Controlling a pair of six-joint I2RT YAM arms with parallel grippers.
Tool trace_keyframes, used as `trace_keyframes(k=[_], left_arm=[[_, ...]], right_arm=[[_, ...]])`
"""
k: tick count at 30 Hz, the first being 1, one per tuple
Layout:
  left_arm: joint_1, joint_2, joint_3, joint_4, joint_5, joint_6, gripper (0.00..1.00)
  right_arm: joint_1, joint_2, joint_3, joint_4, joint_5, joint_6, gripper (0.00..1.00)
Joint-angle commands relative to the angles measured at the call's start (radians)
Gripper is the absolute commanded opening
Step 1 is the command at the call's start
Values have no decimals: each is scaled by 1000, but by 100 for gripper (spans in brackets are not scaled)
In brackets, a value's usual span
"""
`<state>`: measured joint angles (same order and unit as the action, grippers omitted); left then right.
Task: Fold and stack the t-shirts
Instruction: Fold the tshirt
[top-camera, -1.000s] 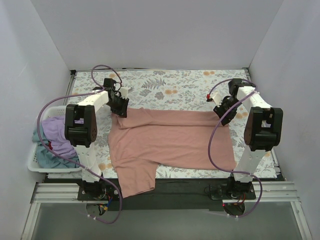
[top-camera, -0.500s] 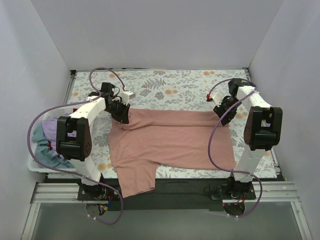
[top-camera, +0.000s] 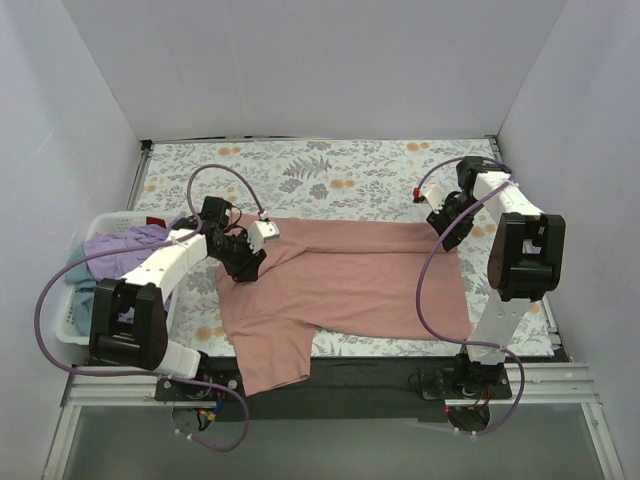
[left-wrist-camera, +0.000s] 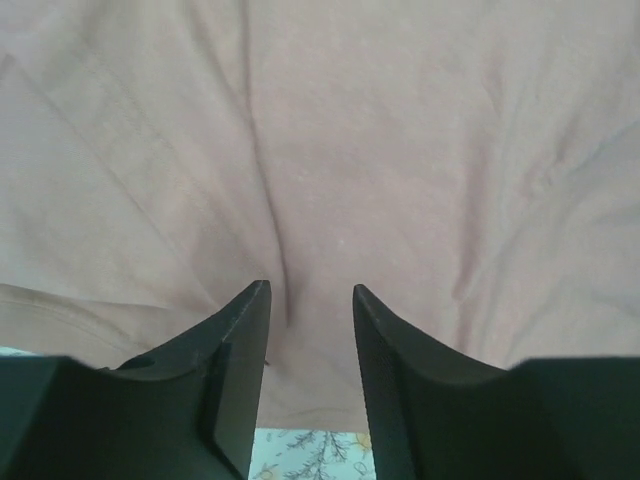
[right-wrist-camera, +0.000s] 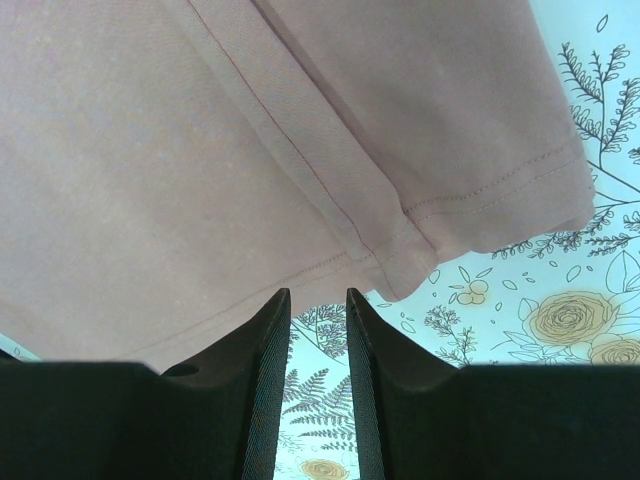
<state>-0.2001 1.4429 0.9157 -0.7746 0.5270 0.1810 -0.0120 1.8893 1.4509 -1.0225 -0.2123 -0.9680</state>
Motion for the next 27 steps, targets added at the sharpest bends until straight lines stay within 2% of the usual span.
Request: trace_keyframes(k=[1,2,4,5,6,7,8,11,18,23,27], left_arm=[[4,19,84,112,13,-101,39],[5,46,109,135,10,-214,41],[5,155,207,135,8,-293,46],[5,195,236,127,17,-326,52],[5,227,270,127,21,-389,53],[5,290,320,129,21,-417,60],[7,316,348,127,21,-439,60],[7,399,422,133,21,-486,61],[4,520,523,112,36,-523,62],[-5,525,512,100,54,-500,60],[-22,478,479,77,113,-457,40]], right_arm=[[-3,-4,28,-34,-22,-3,36],[-5,2,38,-34,-25,3,36],[-5,10,51,-34,-38,18,36],[-3,20,64,-34,-41,25,38],[-5,27,74,-33,-42,32,42],[-3,33,81,-34,-42,35,46],[-3,46,91,-34,-44,38,52],[-3,73,114,-33,-44,40,60],[-3,137,132,-33,-38,40,62],[-3,145,94,-31,-25,26,61],[-3,122,62,-31,-13,9,57]])
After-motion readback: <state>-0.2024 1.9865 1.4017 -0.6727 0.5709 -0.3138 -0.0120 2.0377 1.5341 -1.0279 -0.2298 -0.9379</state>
